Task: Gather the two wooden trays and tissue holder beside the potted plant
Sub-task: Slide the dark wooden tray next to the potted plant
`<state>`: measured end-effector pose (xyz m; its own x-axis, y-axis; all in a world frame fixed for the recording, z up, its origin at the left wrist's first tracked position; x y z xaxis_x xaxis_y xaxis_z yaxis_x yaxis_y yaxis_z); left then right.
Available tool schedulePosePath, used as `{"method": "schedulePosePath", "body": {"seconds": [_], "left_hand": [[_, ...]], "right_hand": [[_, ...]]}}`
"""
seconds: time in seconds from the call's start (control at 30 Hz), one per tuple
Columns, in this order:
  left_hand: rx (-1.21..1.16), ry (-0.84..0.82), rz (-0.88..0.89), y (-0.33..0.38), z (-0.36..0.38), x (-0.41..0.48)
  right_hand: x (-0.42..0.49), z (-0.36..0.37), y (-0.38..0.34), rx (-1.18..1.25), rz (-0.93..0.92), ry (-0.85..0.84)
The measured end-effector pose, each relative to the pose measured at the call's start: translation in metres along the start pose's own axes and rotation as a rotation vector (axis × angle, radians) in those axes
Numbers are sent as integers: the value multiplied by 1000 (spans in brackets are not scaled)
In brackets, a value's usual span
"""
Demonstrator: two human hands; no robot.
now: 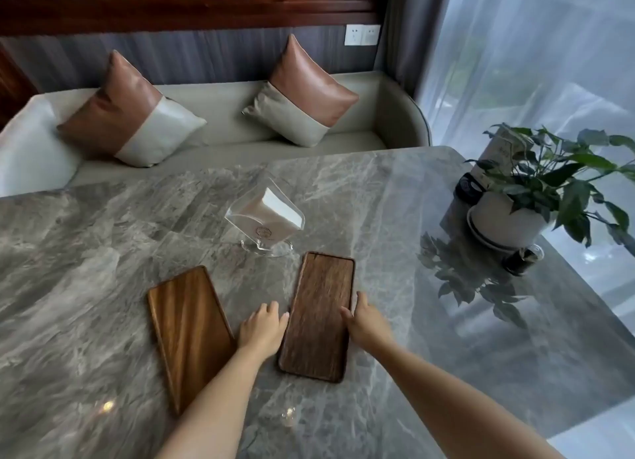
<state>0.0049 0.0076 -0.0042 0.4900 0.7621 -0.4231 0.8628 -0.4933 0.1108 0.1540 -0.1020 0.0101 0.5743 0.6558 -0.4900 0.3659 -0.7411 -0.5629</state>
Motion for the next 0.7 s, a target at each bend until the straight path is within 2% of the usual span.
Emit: {"method": "schedulePosePath", "body": {"seconds": [0.1,0.3,0.7], "left_hand": [[33,-3,4,4,6,0],[33,3,-6,15,14,1],[-35,-61,-150,31,16,2]], "right_hand": [[-2,3,5,77,44,19],[-2,16,17,62,108,0],[4,29,32,202,217,-29]]}}
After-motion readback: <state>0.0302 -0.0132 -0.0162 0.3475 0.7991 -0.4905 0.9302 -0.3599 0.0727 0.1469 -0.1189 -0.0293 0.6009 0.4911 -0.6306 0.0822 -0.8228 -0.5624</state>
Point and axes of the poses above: each hand's wrist, its own x-axis towards the middle knuckle, its own z-axis out of the palm, y = z × x, the point moved 1 cm from there along x, towards the middle knuckle, and after that the axes turned 7 degrees about x, right-handed, at the moved point
